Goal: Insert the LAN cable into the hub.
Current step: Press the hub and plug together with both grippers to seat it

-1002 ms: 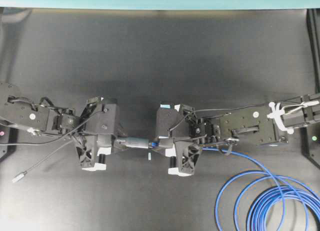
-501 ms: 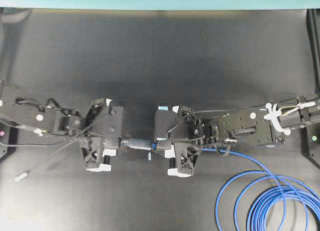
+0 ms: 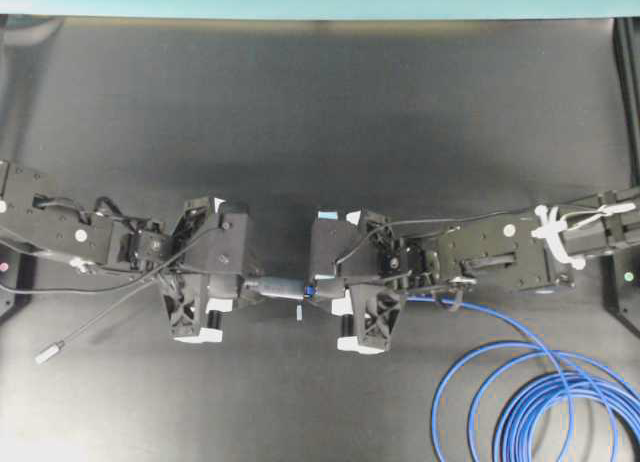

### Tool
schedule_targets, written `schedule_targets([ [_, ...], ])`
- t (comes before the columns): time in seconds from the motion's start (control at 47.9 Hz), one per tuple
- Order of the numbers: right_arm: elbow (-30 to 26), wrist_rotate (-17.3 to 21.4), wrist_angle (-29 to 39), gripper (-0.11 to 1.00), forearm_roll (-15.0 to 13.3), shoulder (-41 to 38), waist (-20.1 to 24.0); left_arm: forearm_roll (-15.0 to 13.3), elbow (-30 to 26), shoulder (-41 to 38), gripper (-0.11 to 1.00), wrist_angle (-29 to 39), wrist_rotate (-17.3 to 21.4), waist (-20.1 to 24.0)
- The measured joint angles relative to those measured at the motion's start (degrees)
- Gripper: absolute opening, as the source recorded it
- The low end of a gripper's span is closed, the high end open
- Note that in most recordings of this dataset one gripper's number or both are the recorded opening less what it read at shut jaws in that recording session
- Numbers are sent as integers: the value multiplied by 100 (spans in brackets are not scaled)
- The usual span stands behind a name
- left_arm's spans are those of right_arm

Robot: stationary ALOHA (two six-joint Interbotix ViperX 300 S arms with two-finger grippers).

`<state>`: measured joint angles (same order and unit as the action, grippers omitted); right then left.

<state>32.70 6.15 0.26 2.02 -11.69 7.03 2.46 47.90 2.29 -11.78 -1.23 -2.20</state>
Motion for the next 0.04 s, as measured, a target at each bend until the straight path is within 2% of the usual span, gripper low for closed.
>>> schedule_targets([
  [0.042, 9, 0, 9, 26, 18, 9, 0, 0, 0, 9, 28, 0, 0, -9],
])
